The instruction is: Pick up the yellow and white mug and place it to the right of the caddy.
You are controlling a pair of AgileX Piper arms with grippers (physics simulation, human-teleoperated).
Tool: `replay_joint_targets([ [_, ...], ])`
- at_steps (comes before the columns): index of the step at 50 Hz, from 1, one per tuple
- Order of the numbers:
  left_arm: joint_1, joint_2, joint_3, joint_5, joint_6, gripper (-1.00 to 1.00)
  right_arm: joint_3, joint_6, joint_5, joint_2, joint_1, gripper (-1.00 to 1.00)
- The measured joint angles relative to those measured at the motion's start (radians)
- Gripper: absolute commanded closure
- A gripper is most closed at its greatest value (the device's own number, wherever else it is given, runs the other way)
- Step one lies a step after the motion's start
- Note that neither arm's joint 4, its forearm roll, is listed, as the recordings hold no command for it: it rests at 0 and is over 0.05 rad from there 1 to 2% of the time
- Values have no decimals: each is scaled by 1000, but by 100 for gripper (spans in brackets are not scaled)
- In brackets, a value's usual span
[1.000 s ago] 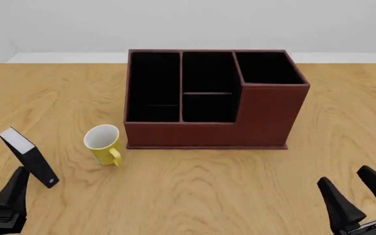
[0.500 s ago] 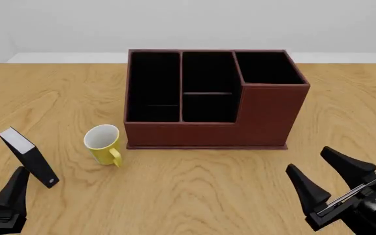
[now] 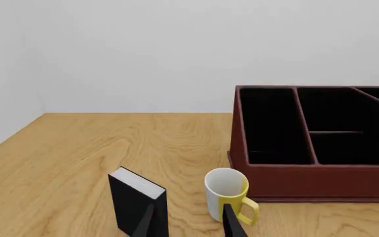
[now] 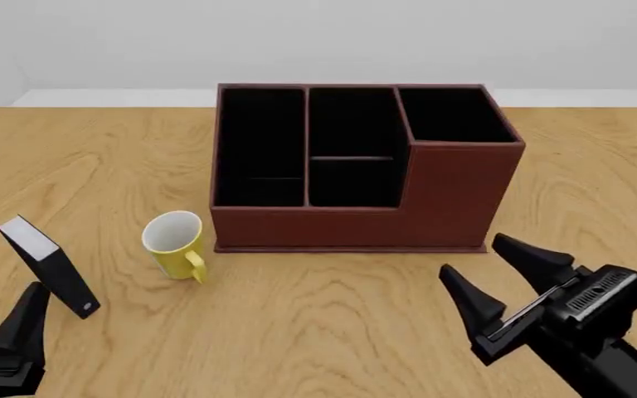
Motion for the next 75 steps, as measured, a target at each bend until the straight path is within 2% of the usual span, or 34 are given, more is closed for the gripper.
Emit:
replay_joint_targets([
  [41,0,0,0,0,0,-100,-85,15,-327,453,125,-100],
  [60,0,0,0,0,0,-100,-147,21,-394,600,173,-100],
  [75,0,0,0,0,0,-100,-218,35,-402,688,210,-100],
])
